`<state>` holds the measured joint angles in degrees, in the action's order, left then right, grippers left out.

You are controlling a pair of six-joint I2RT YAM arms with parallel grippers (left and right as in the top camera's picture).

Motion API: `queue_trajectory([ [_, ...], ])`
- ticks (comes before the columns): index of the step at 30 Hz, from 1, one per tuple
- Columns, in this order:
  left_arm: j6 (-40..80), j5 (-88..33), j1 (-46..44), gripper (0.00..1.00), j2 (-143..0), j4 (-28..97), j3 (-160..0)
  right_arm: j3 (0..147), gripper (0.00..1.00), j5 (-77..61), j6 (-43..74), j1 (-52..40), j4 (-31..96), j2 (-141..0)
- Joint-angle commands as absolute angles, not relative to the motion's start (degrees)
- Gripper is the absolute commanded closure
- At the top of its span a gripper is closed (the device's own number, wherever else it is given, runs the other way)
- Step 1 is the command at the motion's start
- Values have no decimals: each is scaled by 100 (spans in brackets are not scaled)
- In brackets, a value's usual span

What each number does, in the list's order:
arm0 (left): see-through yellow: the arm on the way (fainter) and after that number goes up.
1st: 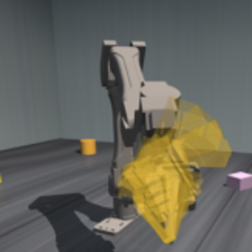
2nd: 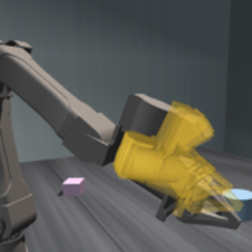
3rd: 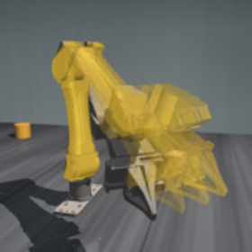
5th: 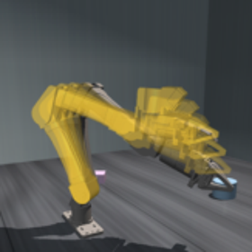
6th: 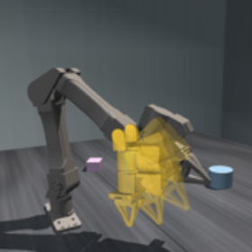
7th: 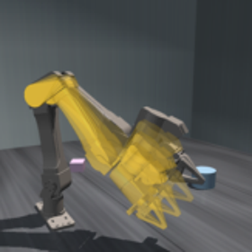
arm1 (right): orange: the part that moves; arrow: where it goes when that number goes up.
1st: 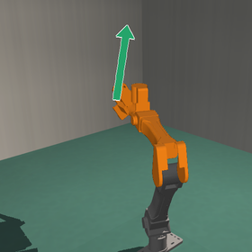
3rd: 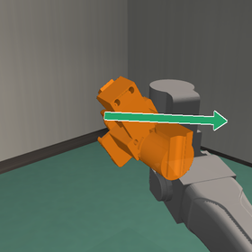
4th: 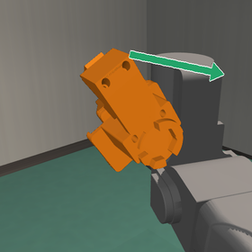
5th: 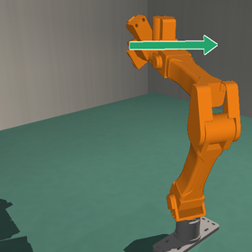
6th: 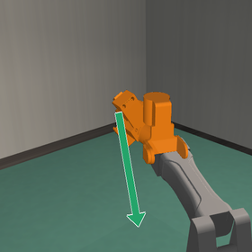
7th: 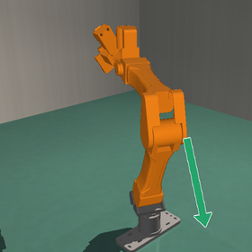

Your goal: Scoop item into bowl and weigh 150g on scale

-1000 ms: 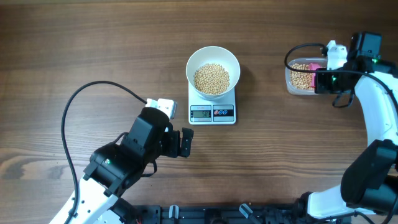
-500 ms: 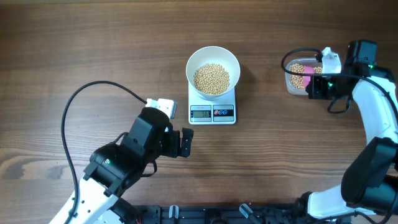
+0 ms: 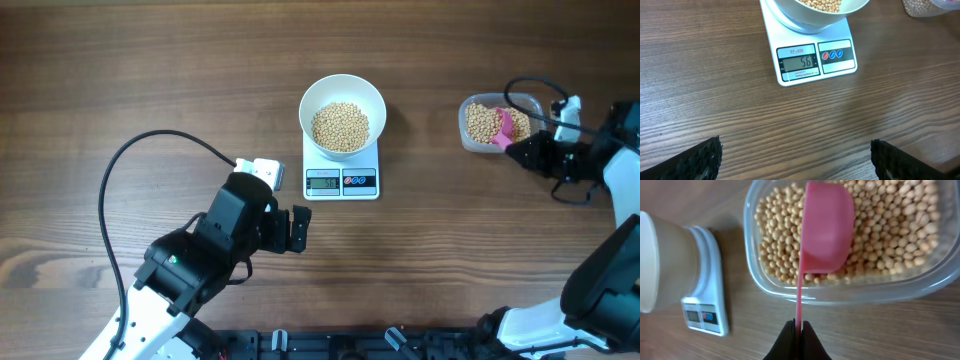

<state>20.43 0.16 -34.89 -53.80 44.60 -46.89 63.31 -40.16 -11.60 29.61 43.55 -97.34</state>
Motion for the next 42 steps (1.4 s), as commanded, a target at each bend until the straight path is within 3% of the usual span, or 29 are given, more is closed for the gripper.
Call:
queue_trajectory([
  [1, 1975, 115, -3509, 0, -5402, 4442, -4770, 6143, 96, -4976, -860, 3203, 4305, -9806],
  [13, 1975, 115, -3509, 0, -5402, 4442, -4770, 6143, 96, -5413, 187, 3503, 3872, -9806],
  [42, 1975, 115, -3509, 0, -5402, 4442, -4770, 6136, 96, -8283, -128, 4010, 4198, -9806],
])
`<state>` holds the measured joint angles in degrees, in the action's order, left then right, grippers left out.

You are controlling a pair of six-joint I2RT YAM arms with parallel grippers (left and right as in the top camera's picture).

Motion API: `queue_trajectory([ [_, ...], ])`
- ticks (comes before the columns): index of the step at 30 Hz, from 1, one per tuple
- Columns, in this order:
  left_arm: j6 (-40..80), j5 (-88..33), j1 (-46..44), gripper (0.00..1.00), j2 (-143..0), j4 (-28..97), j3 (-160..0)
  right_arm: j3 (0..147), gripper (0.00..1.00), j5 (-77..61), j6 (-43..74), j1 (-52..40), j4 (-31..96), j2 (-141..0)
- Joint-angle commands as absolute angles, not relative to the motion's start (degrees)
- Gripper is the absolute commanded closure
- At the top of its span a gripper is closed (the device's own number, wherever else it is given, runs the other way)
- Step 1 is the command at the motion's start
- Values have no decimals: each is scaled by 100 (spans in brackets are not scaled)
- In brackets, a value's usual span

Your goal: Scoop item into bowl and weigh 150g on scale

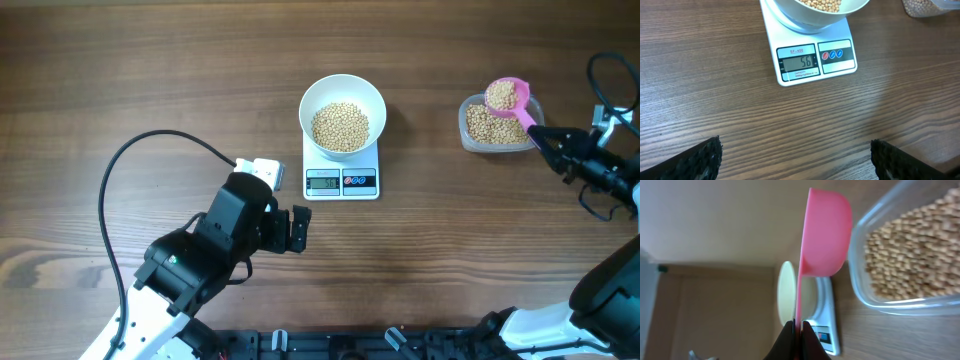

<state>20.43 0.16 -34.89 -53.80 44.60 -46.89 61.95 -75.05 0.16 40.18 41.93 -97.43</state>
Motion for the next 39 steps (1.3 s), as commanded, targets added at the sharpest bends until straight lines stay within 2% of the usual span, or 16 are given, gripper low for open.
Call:
queue_trajectory([
  [1, 1975, 115, -3509, 0, -5402, 4442, -4770, 6136, 96, -8455, -130, 3990, 4228, -9806],
  [8, 1975, 115, -3511, 0, -5402, 4442, -4770, 6139, 96, -9013, 196, 3579, 4278, -9804],
  [17, 1975, 115, -3509, 0, -5402, 4442, -4770, 6165, 96, -9004, 552, 2311, 4213, -9714],
  [22, 1975, 115, -3511, 0, -5402, 4442, -4770, 6165, 96, -8385, 1756, 1485, 3262, -9491],
  [24, 1975, 115, -3509, 0, -5402, 4442, -4770, 6165, 96, -7933, 2593, 1031, 2401, -9345],
  [28, 1975, 115, -3509, 0, -5402, 4442, -4770, 6165, 96, -7634, 3365, 458, 1544, -9325],
  [33, 1975, 115, -3509, 0, -5402, 4442, -4770, 6165, 96, -6547, 2917, -357, 1411, -9325],
  [39, 1975, 115, -3509, 0, -5402, 4442, -4770, 6165, 96, -5719, 1857, -676, 1415, -9310],
])
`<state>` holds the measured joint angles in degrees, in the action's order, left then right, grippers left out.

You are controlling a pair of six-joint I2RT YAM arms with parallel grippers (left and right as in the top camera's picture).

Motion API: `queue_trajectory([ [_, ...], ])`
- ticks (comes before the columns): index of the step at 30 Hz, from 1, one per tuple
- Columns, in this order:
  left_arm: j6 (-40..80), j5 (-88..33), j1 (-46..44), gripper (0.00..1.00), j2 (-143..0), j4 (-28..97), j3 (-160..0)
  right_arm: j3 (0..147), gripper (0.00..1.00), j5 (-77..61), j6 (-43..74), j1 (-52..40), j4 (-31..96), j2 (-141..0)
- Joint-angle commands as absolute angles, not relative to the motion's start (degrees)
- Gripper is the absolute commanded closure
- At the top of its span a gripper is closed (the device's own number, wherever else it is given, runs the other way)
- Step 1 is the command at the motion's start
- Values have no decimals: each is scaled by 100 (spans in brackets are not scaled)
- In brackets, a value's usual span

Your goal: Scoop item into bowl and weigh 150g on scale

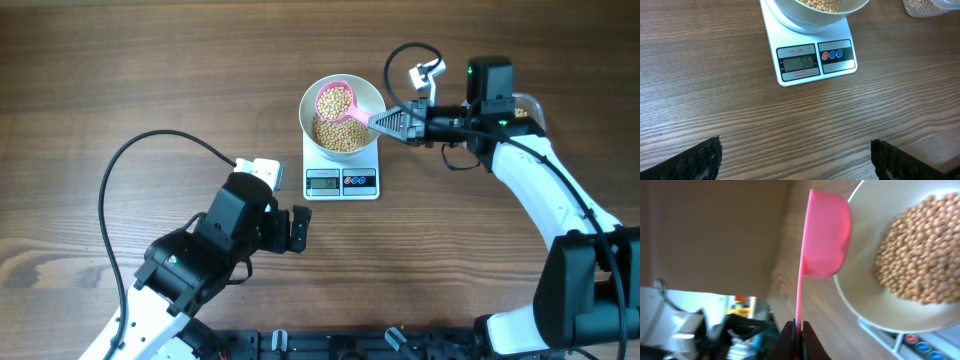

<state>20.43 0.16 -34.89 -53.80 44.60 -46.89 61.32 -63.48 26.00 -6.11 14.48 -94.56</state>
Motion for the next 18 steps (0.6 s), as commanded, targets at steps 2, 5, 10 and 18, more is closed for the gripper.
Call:
queue_trajectory([
  [2, 1975, 115, -3509, 0, -5402, 4442, -4770, 6165, 96, -5483, 1682, -681, 1420, -9286],
  [5, 1975, 115, -3509, 0, -5402, 4442, -4770, 6165, 96, -4936, 1232, -687, 1417, -9172],
  [10, 1975, 115, -3509, 0, -5402, 4442, -4770, 6165, 96, -4086, 637, -854, 1542, -8842],
  [18, 1975, 115, -3509, 0, -5402, 4442, -4770, 6165, 96, -2368, -392, -1765, 2268, -8676],
])
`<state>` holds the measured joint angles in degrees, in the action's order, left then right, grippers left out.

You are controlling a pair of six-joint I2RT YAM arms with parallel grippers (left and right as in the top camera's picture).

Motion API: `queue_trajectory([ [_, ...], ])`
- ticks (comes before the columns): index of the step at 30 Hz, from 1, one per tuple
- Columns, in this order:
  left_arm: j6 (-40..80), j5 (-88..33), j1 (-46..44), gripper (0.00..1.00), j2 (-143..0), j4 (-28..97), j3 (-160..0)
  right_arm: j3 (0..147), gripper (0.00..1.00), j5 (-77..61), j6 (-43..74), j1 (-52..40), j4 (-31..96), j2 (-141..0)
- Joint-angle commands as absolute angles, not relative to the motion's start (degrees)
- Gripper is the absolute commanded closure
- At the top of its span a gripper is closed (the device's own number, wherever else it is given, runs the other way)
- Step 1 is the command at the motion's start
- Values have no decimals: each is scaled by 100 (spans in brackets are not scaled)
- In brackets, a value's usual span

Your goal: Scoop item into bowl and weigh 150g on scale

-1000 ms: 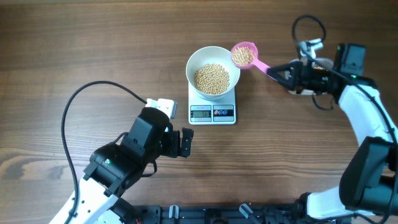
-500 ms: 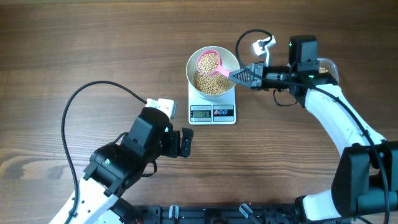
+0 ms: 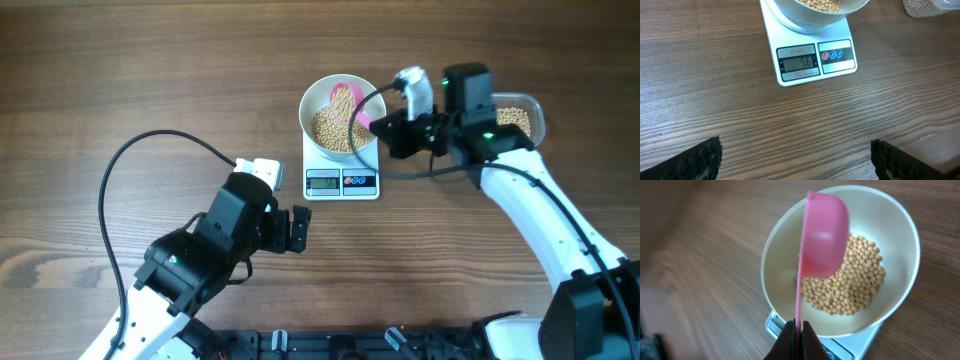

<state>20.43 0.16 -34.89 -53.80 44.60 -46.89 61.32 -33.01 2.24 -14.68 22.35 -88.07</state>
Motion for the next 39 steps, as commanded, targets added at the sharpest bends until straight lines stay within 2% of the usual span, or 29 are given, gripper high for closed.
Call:
queue_trajectory([
  [1, 1975, 115, -3509, 0, -5402, 4442, -4770, 6165, 96, -2073, -482, -1890, 2257, -8676],
  [4, 1975, 115, -3511, 0, -5402, 4442, -4770, 6193, 96, -1258, -773, -2196, 2281, -8665],
  [18, 1975, 115, -3509, 0, -5402, 4442, -4770, 6204, 96, 475, -2255, -2945, 2244, -8462],
  [29, 1975, 115, -3509, 0, -5402, 4442, -4770, 6204, 96, 878, -2976, -3242, 2143, -8173],
  [32, 1975, 115, -3509, 0, -5402, 4442, -4770, 6204, 96, 746, -2703, -3262, 2196, -8173],
  [35, 1975, 115, -3509, 0, -5402, 4442, -4770, 6202, 96, 561, -1000, -3210, 2246, -8189],
  [39, 1975, 115, -3511, 0, -5402, 4442, -4770, 6204, 96, -1216, 526, -2536, 2180, -8117],
])
